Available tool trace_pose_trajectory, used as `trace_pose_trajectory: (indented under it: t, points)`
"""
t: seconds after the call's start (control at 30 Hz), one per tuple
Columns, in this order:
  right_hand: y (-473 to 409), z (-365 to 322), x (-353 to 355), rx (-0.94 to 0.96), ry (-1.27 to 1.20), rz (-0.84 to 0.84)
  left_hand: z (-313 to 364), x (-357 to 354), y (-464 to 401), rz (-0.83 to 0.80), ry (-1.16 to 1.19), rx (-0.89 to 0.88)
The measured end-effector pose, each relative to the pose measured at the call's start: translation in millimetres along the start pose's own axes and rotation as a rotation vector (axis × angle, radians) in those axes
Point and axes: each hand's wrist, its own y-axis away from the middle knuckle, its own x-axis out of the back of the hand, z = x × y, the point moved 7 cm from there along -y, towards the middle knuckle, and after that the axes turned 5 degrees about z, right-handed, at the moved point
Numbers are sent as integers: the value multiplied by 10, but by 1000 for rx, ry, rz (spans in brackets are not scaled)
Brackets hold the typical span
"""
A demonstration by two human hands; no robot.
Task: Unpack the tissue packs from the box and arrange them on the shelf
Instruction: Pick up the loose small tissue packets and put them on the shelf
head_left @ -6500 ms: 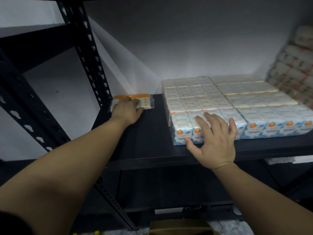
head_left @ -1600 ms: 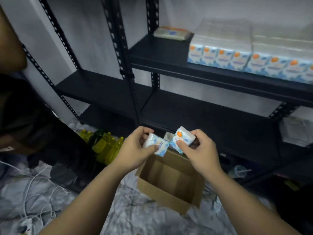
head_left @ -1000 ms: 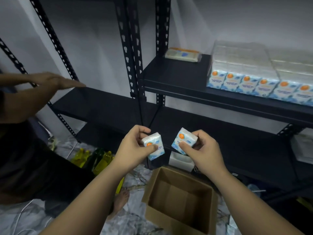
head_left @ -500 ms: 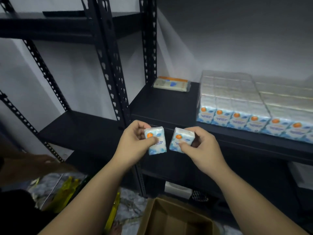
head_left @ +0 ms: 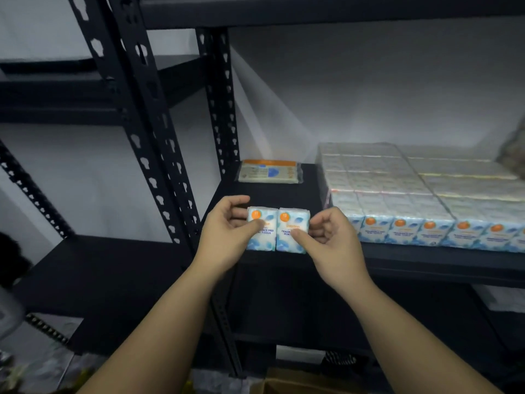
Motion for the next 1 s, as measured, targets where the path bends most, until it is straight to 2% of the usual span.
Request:
trace_pose_trajectory:
  t: [0.2, 0.43, 0.77, 1.0]
  points:
    - [-163, 163, -279, -54, 77, 20, -245, 86, -389, 55, -177, -22]
    - [-148, 320, -391, 8, 277, -39, -475, 107, -422, -56, -536, -177]
    - [-419, 370, -524, 105, 517, -91, -470, -23, -501, -124, -669, -313]
    - [-776, 412, -628, 86, 555, -72, -481, -202, -833, -135, -738, -291]
